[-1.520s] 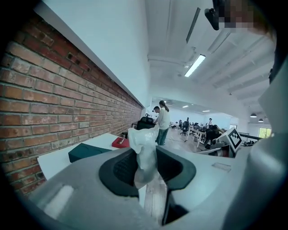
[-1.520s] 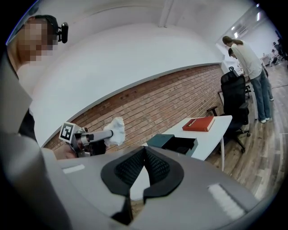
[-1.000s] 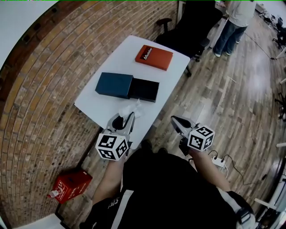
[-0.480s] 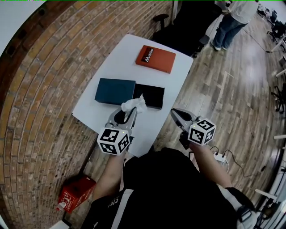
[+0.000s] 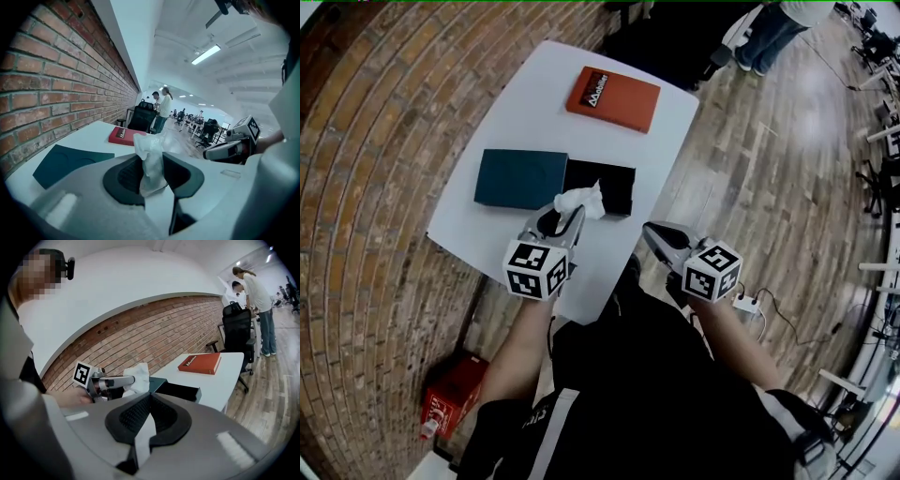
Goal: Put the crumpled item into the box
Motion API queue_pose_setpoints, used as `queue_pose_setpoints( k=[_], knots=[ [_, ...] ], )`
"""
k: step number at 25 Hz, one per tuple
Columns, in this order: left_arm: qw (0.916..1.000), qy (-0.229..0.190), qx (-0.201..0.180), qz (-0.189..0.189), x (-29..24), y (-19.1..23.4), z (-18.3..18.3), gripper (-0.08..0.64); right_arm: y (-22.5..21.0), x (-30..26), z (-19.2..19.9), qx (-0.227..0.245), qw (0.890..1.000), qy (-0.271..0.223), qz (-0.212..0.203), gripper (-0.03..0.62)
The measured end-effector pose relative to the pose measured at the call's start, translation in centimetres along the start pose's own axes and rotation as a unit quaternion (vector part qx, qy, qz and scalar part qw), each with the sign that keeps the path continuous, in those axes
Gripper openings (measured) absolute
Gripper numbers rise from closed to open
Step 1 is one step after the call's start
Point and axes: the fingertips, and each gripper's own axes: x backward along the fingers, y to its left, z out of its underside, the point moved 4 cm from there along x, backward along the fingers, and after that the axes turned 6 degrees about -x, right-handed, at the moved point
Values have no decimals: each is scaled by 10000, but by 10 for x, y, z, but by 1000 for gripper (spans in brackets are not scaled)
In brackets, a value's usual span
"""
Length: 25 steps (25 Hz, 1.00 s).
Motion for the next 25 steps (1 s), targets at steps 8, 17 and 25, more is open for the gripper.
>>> queue_pose_setpoints(
  k=[8, 17, 25],
  knots=[
    [9988, 455, 18, 176, -56, 8, 14, 114, -20, -5, 10, -214, 9996, 167, -52, 0],
    [9919, 1199, -162, 383, -103, 4, 49, 117, -39, 16, 18, -439, 9989, 107, 143, 0],
    [9883, 1376, -570, 318, -104, -3, 54, 127, -30, 31, 19, -490, 9984, -48, 268, 0]
  ],
)
